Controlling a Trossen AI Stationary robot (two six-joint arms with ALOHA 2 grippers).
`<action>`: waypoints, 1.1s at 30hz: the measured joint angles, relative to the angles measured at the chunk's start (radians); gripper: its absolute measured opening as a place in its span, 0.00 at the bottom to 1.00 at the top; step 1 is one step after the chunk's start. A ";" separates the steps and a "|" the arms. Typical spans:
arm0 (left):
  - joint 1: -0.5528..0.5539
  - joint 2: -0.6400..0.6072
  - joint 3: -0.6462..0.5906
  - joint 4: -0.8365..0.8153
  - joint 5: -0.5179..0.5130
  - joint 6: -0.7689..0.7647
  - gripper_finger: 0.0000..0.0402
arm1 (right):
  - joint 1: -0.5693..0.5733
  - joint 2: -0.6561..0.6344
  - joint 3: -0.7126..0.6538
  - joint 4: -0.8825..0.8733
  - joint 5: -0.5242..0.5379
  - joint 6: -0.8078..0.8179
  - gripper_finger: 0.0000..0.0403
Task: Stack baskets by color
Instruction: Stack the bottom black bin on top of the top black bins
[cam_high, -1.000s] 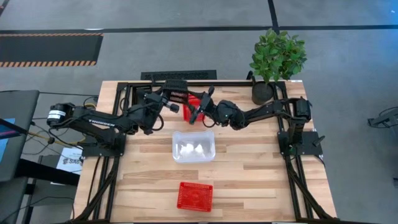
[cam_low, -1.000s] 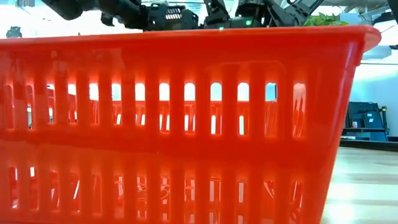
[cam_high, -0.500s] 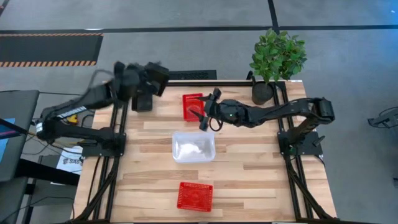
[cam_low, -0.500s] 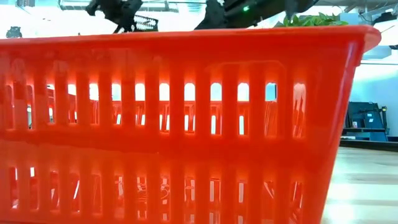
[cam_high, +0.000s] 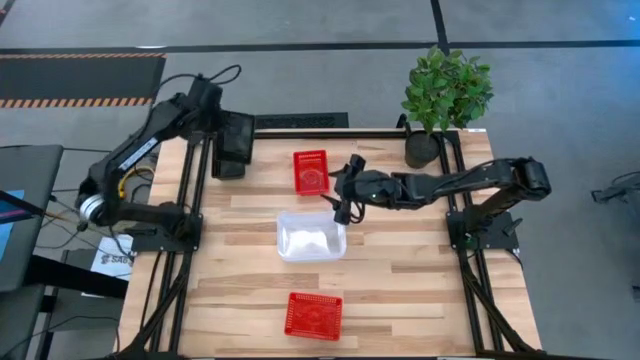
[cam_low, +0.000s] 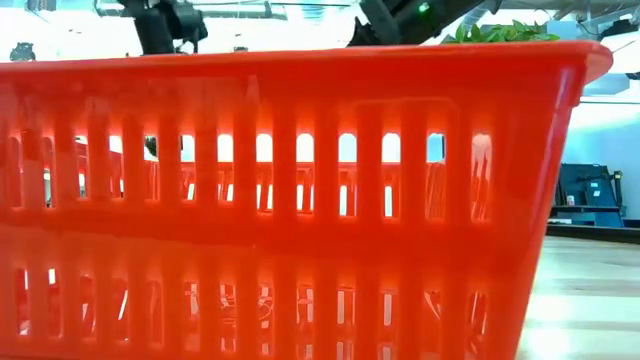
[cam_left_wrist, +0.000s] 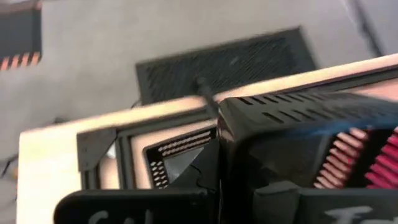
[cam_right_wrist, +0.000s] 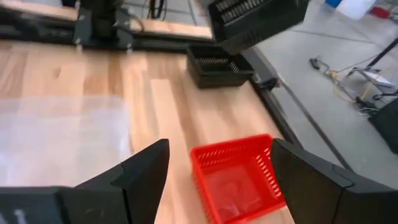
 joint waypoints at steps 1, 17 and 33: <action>0.023 0.027 0.000 -0.005 0.007 0.000 0.00 | 0.007 0.000 0.000 -0.016 0.000 0.007 0.75; 0.102 0.352 0.176 -0.267 -0.047 -0.082 0.00 | 0.040 0.000 -0.001 -0.175 0.003 0.082 0.75; 0.100 0.466 0.246 -0.418 -0.076 -0.092 0.00 | 0.066 0.000 -0.001 -0.208 0.002 0.099 0.75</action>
